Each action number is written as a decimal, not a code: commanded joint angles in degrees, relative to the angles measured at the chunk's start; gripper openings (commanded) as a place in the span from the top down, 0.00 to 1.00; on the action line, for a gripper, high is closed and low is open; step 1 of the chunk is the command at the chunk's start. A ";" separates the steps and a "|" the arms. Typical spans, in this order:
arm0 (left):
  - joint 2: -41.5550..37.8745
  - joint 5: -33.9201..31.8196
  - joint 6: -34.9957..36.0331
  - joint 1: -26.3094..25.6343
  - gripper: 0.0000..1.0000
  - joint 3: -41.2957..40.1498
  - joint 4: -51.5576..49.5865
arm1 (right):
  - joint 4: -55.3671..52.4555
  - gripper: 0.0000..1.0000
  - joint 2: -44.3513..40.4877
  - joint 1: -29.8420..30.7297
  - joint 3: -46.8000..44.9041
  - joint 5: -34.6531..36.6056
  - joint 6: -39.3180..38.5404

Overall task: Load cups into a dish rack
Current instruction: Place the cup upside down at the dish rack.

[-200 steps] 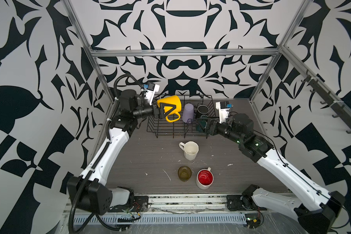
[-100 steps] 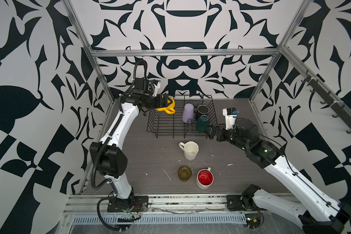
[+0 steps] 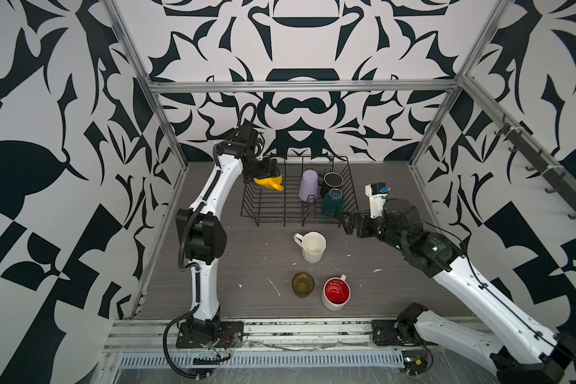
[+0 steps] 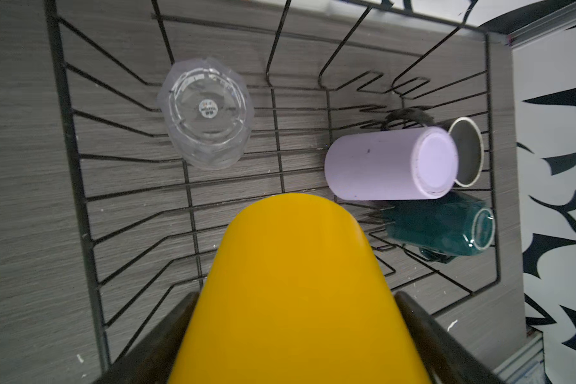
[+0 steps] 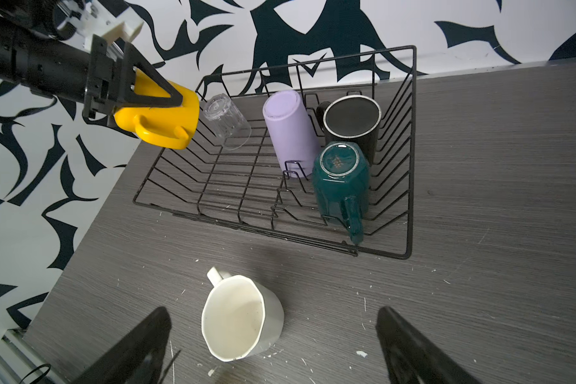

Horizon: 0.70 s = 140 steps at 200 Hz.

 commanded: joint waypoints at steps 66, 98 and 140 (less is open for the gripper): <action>7.80 -5.64 0.57 -0.24 1.00 8.91 -9.29 | 0.56 0.01 -0.02 -0.45 -1.37 0.61 -1.25; 11.46 -7.29 0.27 -0.31 1.00 11.08 -10.87 | 0.59 0.01 -0.47 -0.49 -2.03 0.36 -1.13; 14.46 -9.26 -0.47 -0.26 1.00 11.59 -10.48 | 0.29 0.02 -0.80 -0.58 -2.61 0.09 -0.69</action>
